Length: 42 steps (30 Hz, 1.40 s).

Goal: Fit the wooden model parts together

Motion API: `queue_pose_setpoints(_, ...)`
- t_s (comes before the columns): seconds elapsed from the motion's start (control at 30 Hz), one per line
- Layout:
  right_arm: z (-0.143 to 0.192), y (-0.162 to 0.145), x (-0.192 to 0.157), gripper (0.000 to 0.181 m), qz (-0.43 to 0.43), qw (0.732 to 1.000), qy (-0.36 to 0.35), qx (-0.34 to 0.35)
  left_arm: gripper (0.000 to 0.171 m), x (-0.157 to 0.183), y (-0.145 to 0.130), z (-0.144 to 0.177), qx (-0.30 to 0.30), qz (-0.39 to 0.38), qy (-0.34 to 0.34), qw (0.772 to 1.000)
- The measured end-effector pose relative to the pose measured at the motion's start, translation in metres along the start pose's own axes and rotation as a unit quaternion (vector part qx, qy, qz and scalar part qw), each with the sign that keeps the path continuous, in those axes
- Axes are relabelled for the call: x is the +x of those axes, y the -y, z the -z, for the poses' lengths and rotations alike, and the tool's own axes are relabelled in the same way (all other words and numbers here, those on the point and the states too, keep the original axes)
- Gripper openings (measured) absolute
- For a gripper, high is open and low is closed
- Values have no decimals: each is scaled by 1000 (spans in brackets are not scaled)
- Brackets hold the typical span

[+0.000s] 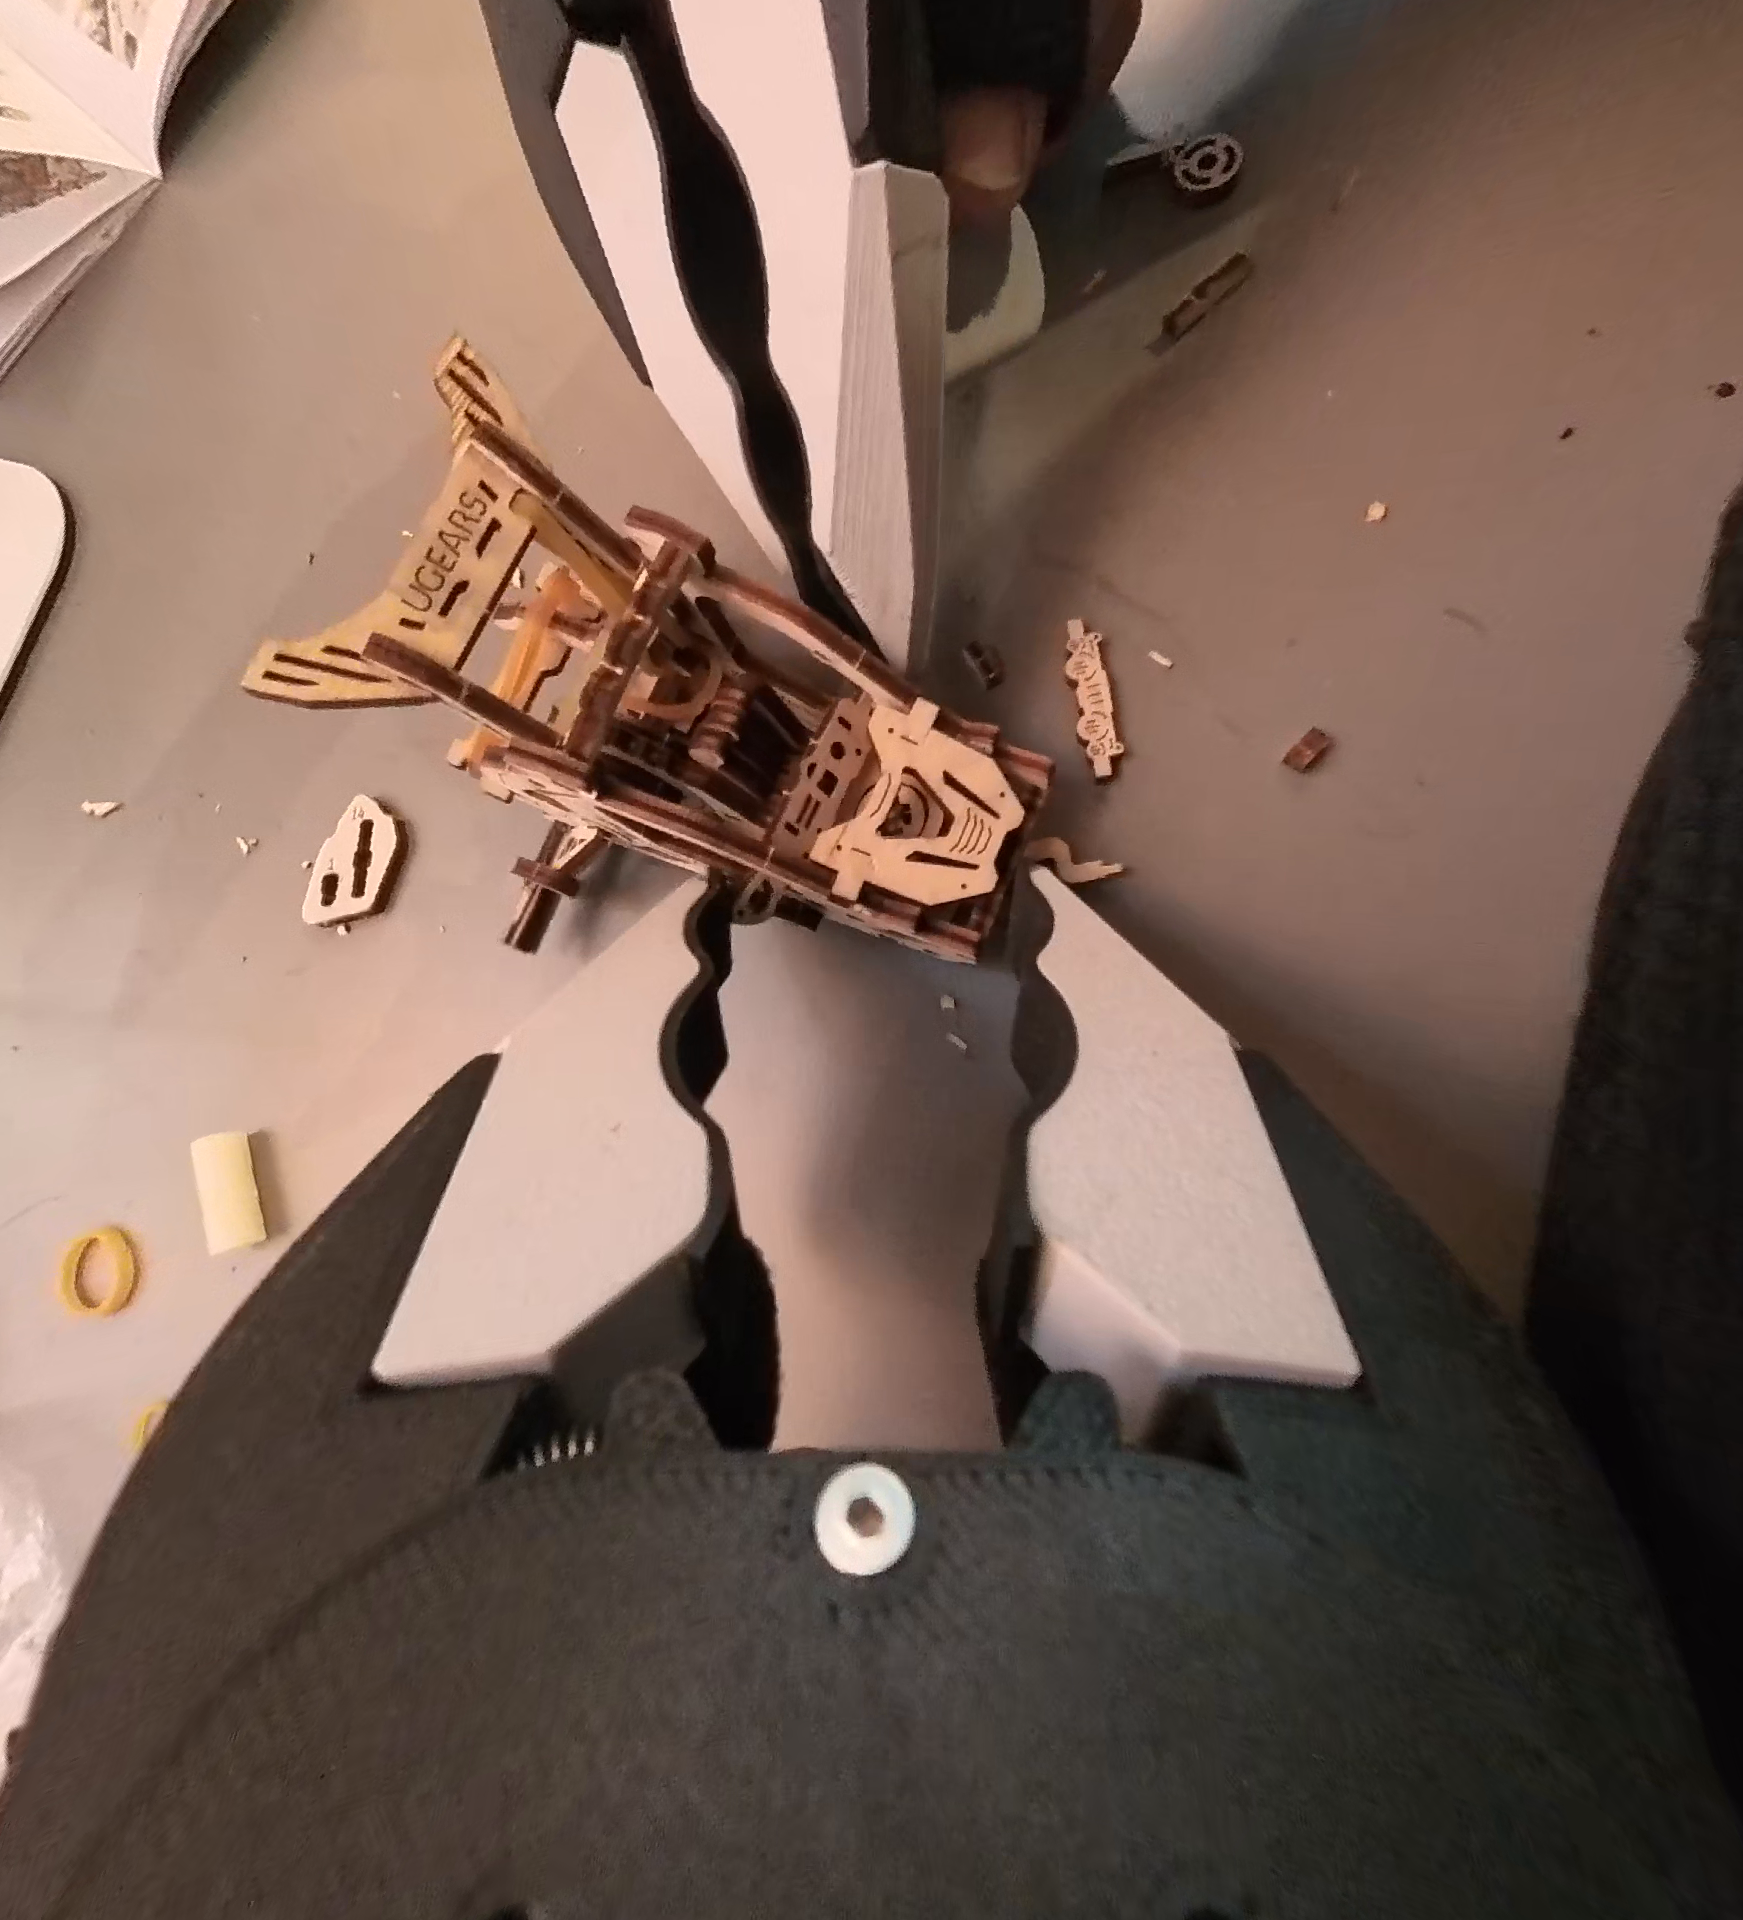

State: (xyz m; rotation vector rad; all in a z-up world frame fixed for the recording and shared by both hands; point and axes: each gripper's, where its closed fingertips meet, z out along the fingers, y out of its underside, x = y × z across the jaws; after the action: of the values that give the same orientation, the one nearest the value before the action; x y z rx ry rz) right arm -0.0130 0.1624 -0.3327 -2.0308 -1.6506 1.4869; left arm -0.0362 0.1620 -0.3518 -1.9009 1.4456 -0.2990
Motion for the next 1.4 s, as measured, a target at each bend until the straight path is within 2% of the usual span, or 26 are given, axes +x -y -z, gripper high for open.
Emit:
queue_pose_setpoints(0.27,-1,0,-1,1,-16,999,22,-18,51,1,-1,-1,3,13,-12,1000)
queue_pose_setpoints(0.6,0,-1,-6,0,-86,991,96,-36,51,4,0,-2,15,32,-29,999)
queue_pose_setpoints(1.1,-3,-5,-8,1,-90,987,112,-68,51,5,1,0,28,38,-42,998)
queue_pose_setpoints(1.4,-5,-5,-8,1,-86,988,108,-64,51,4,2,1,24,36,-42,998)
